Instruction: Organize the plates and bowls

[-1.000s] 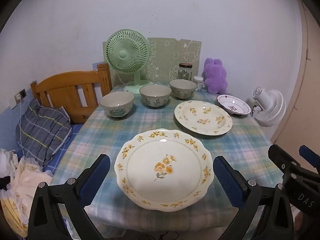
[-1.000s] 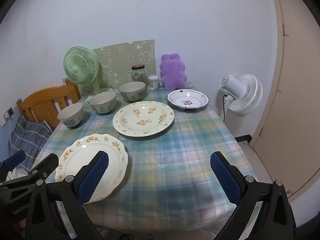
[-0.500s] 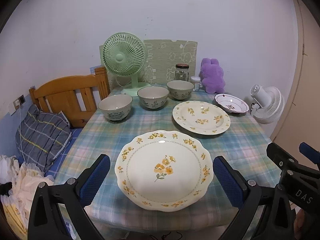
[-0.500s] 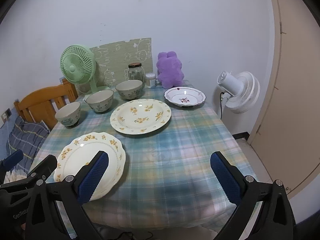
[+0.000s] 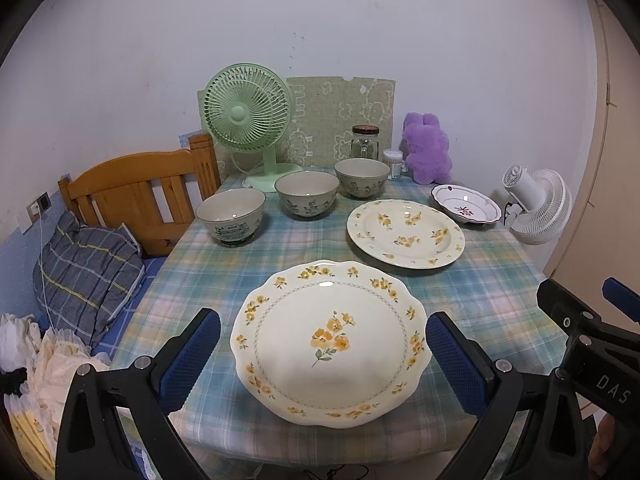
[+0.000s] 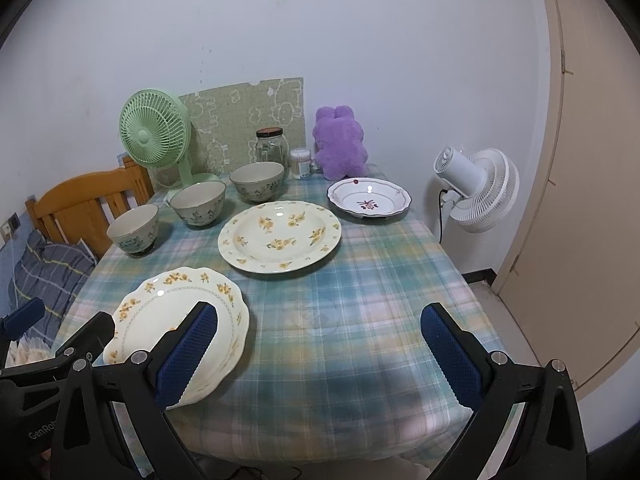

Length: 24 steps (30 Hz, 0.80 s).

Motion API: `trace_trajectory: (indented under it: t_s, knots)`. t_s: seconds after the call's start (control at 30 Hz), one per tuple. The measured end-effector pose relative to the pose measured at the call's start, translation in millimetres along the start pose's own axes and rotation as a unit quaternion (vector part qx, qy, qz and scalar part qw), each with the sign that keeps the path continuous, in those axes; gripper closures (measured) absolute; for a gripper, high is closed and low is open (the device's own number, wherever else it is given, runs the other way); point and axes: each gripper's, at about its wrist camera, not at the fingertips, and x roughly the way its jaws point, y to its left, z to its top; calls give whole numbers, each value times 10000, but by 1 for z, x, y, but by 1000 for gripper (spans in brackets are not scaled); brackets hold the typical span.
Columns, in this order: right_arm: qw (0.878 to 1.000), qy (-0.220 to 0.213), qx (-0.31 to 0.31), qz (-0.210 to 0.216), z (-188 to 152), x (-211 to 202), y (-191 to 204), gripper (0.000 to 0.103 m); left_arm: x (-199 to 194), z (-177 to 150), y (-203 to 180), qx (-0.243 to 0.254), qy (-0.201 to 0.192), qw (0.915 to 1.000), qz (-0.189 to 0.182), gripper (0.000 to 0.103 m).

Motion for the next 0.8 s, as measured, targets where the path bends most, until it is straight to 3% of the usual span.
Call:
trace_trajectory:
  t_s: [0.8]
  knots:
    - [10000,1,-21,91,-1,9,-2,0,7,0,1,-22,40,10000,43,0]
